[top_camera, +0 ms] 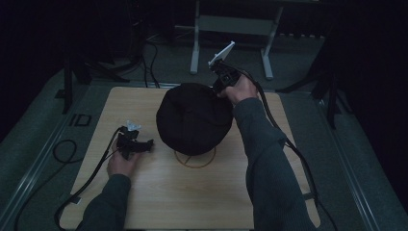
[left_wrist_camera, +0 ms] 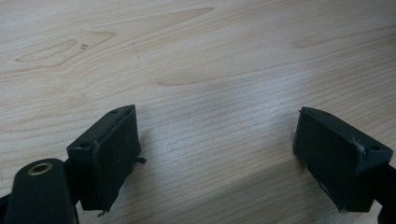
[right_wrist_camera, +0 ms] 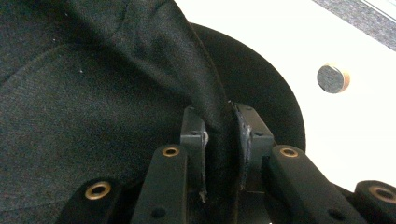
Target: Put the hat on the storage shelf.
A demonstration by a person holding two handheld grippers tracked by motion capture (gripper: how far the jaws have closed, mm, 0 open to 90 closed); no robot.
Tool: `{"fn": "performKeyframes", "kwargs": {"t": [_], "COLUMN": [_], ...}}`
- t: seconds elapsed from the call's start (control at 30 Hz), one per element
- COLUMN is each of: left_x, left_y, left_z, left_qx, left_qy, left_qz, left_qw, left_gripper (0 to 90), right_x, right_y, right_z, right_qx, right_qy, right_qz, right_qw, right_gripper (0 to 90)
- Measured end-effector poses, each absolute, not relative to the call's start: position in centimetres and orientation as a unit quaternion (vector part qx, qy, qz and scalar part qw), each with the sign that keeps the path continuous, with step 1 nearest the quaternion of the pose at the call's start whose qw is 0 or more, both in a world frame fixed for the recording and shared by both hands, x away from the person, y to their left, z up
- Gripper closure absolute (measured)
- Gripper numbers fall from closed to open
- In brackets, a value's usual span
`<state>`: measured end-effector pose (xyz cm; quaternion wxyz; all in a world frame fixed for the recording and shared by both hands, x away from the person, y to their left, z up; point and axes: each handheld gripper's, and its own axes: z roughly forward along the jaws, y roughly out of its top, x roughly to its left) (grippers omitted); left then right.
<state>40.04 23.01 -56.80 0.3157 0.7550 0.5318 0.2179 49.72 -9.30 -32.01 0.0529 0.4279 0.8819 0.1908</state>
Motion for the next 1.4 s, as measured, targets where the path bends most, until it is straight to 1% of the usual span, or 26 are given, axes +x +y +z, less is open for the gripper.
{"fn": "performKeyframes", "kwargs": {"t": [0.47, 0.57, 0.77, 0.83, 0.9, 1.0, 1.2, 1.4], "left_x": [40.0, 40.0, 40.0, 40.0, 40.0, 40.0, 40.0, 40.0], "left_y": [23.0, 23.0, 23.0, 23.0, 23.0, 23.0, 23.0, 23.0], "left_z": [-56.8, -56.8, -56.8, -56.8, -56.8, -56.8, -56.8, -56.8], "left_qx": [0.756, 0.756, 0.755, 0.756, 0.755, 0.754, 0.755, 0.755], "left_qy": [0.531, 0.531, 0.532, 0.531, 0.532, 0.533, 0.532, 0.532], "left_qz": [0.218, 0.218, 0.218, 0.218, 0.218, 0.219, 0.218, 0.218], "left_qw": [0.315, 0.315, 0.315, 0.315, 0.315, 0.316, 0.315, 0.315], "left_gripper": [14.0, 14.0, 14.0, 14.0, 14.0, 14.0, 14.0, 14.0], "right_x": [49.4, 49.3, 49.3, 49.3, 49.2, 49.1, 48.9, 48.4], "right_y": [-9.0, -9.0, -9.2, -9.3, -9.6, -9.8, -10.3, -11.0], "right_z": [-32.2, -32.4, -32.8, -32.7, -32.6, -32.5, -32.7, -32.7], "right_qx": [0.415, 0.411, 0.409, 0.409, 0.409, 0.404, 0.399, 0.387], "right_qy": [0.889, 0.892, 0.892, 0.892, 0.891, 0.895, 0.899, 0.905], "right_qz": [0.180, 0.177, 0.178, 0.179, 0.182, 0.179, 0.170, 0.160], "right_qw": [0.067, 0.069, 0.071, 0.071, 0.070, 0.062, 0.066, 0.071], "right_gripper": [73.2, 68.3, 61.3, 60.9, 58.3, 57.0, 54.7, 56.3]}}
